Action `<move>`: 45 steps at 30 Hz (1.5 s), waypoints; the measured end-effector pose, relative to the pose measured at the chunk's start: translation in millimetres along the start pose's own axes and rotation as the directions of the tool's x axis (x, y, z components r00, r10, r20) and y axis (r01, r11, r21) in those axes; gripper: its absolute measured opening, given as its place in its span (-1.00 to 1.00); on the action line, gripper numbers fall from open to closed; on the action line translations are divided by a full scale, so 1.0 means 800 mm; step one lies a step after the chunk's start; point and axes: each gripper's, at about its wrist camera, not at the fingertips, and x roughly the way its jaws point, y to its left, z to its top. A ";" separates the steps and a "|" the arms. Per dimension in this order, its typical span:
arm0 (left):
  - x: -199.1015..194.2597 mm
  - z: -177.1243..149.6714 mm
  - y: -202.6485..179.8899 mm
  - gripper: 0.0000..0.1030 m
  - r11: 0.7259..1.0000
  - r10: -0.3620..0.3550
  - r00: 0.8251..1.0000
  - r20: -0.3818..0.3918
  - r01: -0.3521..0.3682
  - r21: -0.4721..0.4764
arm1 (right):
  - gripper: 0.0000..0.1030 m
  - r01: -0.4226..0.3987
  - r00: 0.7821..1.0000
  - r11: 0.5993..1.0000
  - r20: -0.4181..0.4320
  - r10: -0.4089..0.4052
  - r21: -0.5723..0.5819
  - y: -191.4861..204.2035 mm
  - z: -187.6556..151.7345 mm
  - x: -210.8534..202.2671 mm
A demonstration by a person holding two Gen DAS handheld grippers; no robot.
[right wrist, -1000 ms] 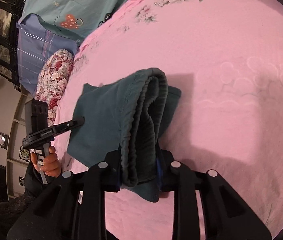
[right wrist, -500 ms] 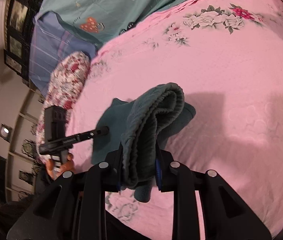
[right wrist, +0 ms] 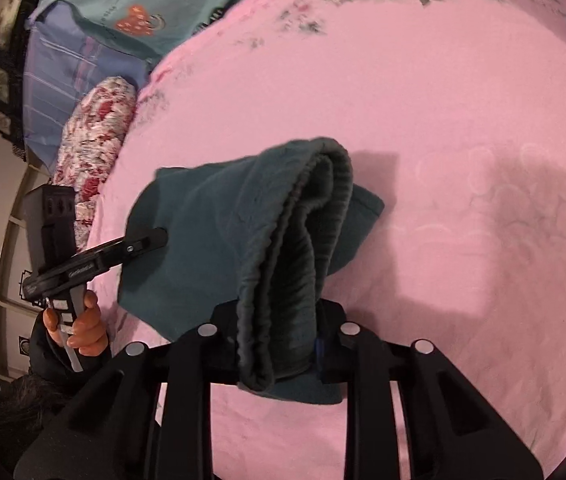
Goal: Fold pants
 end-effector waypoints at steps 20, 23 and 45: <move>-0.086 0.108 0.050 -0.75 0.992 0.109 0.991 0.081 -0.104 -0.073 | -0.55 0.000 1.000 0.992 0.000 0.000 -0.127 0.120 0.167 0.009; -0.068 0.090 0.066 -0.72 0.993 0.111 0.994 0.027 -0.109 -0.050 | -0.55 0.036 0.996 0.994 -0.076 -0.044 -0.102 0.103 0.130 0.033; -0.028 0.068 0.111 0.17 0.989 0.143 0.990 -0.016 -0.143 -0.032 | 0.24 0.000 1.000 0.994 0.004 0.000 0.108 0.028 0.052 0.065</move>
